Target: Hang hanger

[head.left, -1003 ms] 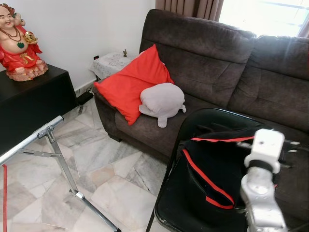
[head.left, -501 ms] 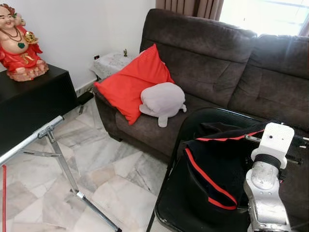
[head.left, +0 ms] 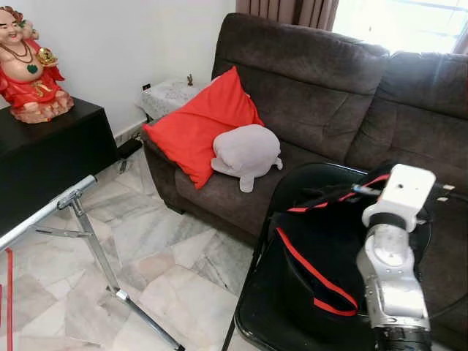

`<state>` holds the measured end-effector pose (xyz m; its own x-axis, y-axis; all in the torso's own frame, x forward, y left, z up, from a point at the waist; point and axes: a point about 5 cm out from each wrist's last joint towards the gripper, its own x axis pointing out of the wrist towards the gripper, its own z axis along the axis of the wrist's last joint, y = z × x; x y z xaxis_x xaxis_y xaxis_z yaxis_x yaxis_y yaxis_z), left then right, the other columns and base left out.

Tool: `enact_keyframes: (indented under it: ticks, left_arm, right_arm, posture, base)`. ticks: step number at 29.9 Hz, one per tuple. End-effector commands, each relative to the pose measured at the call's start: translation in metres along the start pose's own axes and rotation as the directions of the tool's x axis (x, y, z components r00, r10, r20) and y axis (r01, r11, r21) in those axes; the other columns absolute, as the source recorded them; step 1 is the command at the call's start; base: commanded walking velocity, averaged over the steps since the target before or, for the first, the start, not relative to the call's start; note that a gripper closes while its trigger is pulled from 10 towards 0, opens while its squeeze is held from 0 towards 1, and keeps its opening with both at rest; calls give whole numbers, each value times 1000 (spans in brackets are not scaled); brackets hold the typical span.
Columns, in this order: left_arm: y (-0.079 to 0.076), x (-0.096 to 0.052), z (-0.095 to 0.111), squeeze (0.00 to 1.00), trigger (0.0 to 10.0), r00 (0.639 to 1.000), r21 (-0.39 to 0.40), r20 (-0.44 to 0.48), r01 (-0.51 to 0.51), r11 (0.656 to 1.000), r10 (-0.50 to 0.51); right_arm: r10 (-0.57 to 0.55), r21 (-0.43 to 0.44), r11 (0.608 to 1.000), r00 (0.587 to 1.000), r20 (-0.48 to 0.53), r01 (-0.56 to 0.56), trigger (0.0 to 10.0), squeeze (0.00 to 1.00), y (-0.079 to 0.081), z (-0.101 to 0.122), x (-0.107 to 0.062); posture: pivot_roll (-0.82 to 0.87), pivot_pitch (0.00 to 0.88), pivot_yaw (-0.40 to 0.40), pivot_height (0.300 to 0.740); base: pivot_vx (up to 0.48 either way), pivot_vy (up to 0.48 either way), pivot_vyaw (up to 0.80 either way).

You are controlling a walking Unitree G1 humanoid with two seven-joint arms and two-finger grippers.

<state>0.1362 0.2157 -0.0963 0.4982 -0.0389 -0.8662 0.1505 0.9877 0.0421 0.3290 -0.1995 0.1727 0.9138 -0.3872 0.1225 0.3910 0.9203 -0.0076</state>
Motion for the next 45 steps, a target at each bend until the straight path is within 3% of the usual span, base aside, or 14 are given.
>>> enact_keyframes:
  ticks: [1,17,28,30,33,36,38,39,42,43,45]
  left_arm:
    - [0,0,-3,0,10000,1000,16,-26,3,1000,-3]
    - [1,-1,-4,0,10000,1000,16,-27,-2,1000,3]
    - [1,-1,-4,0,10000,1000,20,-29,-1,1000,2]
    - [1,-1,-4,0,10000,1000,22,-29,1,1000,0]
    - [1,-1,-4,0,10000,1000,23,-29,1,1000,-1]
    - [1,-1,-4,0,10000,1000,24,-29,1,1000,0]
    - [1,0,-3,0,10000,1000,24,-29,1,1000,0]
    - [1,0,-3,0,10000,1000,24,-28,1,1000,0]
    - [1,0,-3,0,10000,1000,24,-28,1,1000,0]
    - [1,-1,-3,0,10000,1000,24,-28,1,1000,0]
    - [1,-1,-3,0,10000,1000,23,-28,1,1000,0]
  right_arm:
    - [39,4,999,999,8,-39,10000,0,4,0,-2]
    - [70,-85,994,996,63,-64,10000,0,7,7,1]
    - [152,-300,951,956,252,-72,10000,0,18,34,3]
    - [236,-353,929,909,343,-108,10000,0,32,51,1]
    - [301,-385,912,866,400,-139,10000,0,42,62,-3]
    - [452,-463,858,753,478,-221,10000,0,67,81,-17]
    - [495,-495,836,715,493,-237,10000,0,74,85,-21]
    - [566,-502,808,646,513,-309,10000,0,86,92,-29]
    - [646,-451,764,551,528,-462,10000,0,102,103,-44]
    - [714,-398,684,452,534,-611,10000,0,116,111,-59]
    - [754,-366,610,372,542,-703,10000,0,124,117,-72]
  posture:
    - [26,0,2,740]
    - [30,5,3,740]
    - [41,0,2,740]
    - [39,0,3,740]
    - [43,0,2,740]
    - [42,0,2,740]
    - [42,0,3,740]
    - [42,0,4,740]
    - [40,0,4,740]
    - [40,0,4,740]
    - [40,0,2,740]
  base:
    - [0,0,0]
    - [0,0,695]
    - [0,0,794]
    - [0,0,794]
    - [0,0,794]
    - [0,0,794]
    - [0,0,794]
    - [0,0,794]
    - [0,0,794]
    - [0,0,794]
    - [0,0,794]
